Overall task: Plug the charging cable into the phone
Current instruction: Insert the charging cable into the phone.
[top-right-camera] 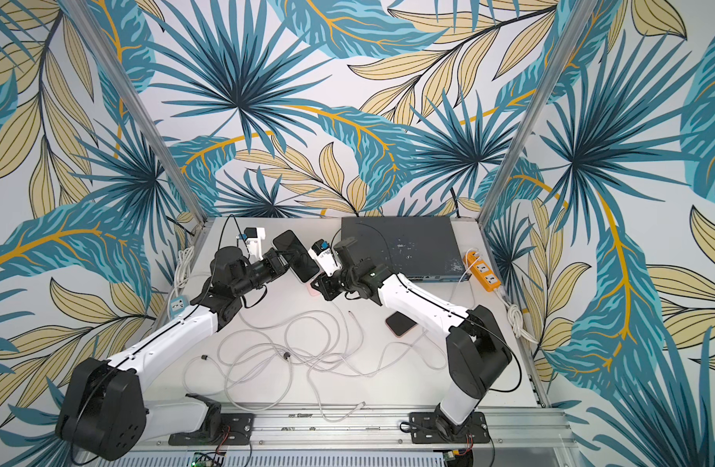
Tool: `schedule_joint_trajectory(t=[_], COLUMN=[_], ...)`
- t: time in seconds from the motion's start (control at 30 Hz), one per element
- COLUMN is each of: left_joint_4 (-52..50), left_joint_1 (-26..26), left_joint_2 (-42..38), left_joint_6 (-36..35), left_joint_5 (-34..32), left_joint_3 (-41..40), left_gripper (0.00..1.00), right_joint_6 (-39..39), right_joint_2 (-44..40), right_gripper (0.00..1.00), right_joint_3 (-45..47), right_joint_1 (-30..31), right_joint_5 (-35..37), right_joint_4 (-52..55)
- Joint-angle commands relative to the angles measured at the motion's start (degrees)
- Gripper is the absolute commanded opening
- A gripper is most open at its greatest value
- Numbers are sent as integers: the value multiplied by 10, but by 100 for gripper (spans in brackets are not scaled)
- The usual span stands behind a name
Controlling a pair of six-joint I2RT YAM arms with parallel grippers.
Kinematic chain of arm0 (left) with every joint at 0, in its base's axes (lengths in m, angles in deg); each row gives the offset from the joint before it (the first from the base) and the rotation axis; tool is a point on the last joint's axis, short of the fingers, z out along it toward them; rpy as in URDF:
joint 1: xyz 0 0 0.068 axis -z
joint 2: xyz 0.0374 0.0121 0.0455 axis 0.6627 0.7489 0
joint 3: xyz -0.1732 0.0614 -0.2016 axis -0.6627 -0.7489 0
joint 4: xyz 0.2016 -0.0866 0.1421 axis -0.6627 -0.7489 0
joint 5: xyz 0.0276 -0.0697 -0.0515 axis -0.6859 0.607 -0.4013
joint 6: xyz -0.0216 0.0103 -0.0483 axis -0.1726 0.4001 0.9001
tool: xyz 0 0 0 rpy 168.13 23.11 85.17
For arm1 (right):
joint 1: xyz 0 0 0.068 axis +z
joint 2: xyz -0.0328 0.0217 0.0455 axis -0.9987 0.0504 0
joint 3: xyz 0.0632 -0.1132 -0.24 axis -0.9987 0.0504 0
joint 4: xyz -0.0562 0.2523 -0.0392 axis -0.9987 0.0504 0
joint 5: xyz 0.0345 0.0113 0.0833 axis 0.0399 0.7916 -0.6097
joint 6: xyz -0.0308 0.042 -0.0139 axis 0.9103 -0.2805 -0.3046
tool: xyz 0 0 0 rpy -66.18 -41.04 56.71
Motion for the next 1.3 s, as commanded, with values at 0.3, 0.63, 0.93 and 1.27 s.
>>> schedule_joint_trajectory(t=[0.3, 0.63, 0.93, 1.27], left_joint_4=[-45, -45, -103, -151], left_joint_1=[58, 59, 29, -35], left_joint_2=[40, 44, 21, 24], left_joint_6=[-1, -4, -39, -69], left_joint_5=[39, 42, 30, 48], left_joint_3=[-20, -23, 6, 82], left_gripper=[0, 0, 0, 0], right_joint_6=[33, 18, 22, 25], right_joint_2=[-3, 2, 11, -20], right_gripper=[0, 0, 17, 64], right_joint_3=[-59, -71, -81, -13], right_joint_1=[-10, -14, -21, -20], right_joint_5=[88, 75, 26, -43], right_joint_4=[-110, -123, -79, -43])
